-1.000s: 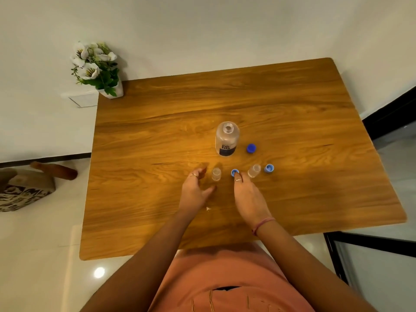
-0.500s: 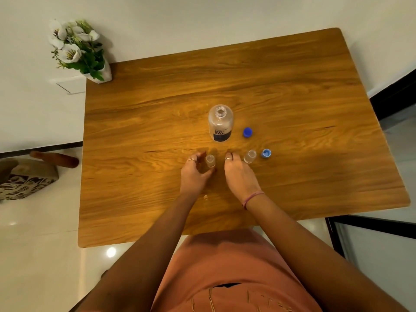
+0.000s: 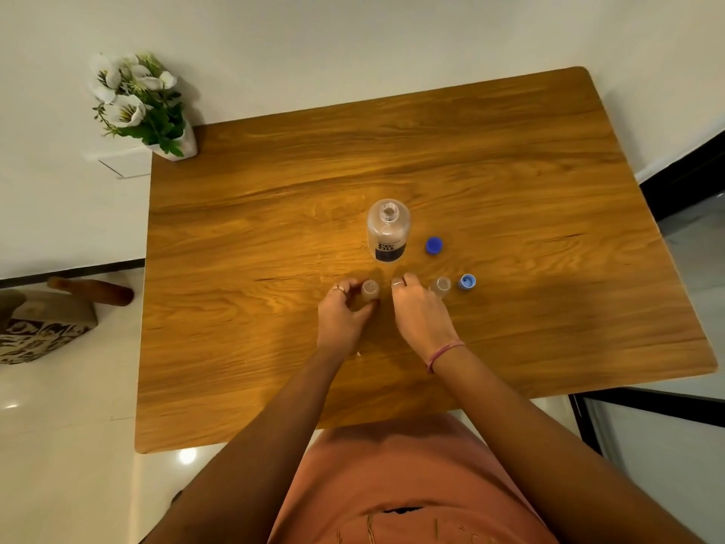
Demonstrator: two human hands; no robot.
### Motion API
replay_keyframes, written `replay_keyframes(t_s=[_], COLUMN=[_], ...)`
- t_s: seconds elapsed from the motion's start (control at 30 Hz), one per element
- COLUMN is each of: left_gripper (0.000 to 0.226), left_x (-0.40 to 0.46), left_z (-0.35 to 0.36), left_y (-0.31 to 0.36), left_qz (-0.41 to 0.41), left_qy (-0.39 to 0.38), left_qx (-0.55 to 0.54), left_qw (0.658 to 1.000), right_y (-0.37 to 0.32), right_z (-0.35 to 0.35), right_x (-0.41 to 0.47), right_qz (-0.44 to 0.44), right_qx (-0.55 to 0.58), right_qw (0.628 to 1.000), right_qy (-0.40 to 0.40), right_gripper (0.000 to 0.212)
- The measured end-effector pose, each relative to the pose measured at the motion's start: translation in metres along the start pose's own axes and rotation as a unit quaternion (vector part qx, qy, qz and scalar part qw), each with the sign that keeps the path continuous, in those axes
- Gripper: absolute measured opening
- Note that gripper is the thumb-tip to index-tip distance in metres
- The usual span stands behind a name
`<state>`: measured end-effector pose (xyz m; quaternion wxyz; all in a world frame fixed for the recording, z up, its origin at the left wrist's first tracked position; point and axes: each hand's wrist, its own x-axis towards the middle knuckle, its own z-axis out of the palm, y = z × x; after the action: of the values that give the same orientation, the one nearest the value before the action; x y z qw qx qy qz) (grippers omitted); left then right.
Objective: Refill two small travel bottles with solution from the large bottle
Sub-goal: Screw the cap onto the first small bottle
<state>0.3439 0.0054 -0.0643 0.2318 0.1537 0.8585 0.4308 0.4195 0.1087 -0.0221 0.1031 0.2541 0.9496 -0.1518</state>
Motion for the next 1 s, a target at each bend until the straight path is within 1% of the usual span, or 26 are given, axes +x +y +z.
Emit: replay_keyframes(t_s=[0.13,0.27,0.43,0.53,0.73,1.0], left_gripper=[0.033,0.039,0.038,0.038,0.036,0.038], left_x=[0.005,0.008,0.007,0.003,-0.006,-0.014], left_z=[-0.013,-0.028,-0.048,-0.060,-0.084,-0.106], left_y=[0.009,0.017,0.038,0.049,0.075,0.122], left_qz=[0.031,0.070,0.090,0.110,0.164,0.163], left_qy=[0.002,0.013,0.033,0.026,0.030,0.053], left_qx=[-0.024,-0.036,-0.099,-0.130,-0.126,-0.152], left_qw=[0.999,0.997,0.990,0.985,0.978,0.973], right_y=[-0.004,-0.007,-0.015,-0.021,-0.029,-0.022], right_z=[-0.011,-0.026,-0.051,-0.067,-0.091,-0.121], right_x=[-0.005,-0.010,-0.016,-0.019,-0.020,-0.023], right_qz=[-0.010,-0.013,-0.010,-0.003,-0.011,-0.039], right_qx=[0.008,0.018,0.078,0.120,0.226,0.355], right_qw=[1.000,0.996,0.985,0.975,0.942,0.896], right_qy=[0.029,0.086,0.151,0.184,0.247,0.262], right_gripper=[0.027,0.026,0.029,0.032,0.035,0.038])
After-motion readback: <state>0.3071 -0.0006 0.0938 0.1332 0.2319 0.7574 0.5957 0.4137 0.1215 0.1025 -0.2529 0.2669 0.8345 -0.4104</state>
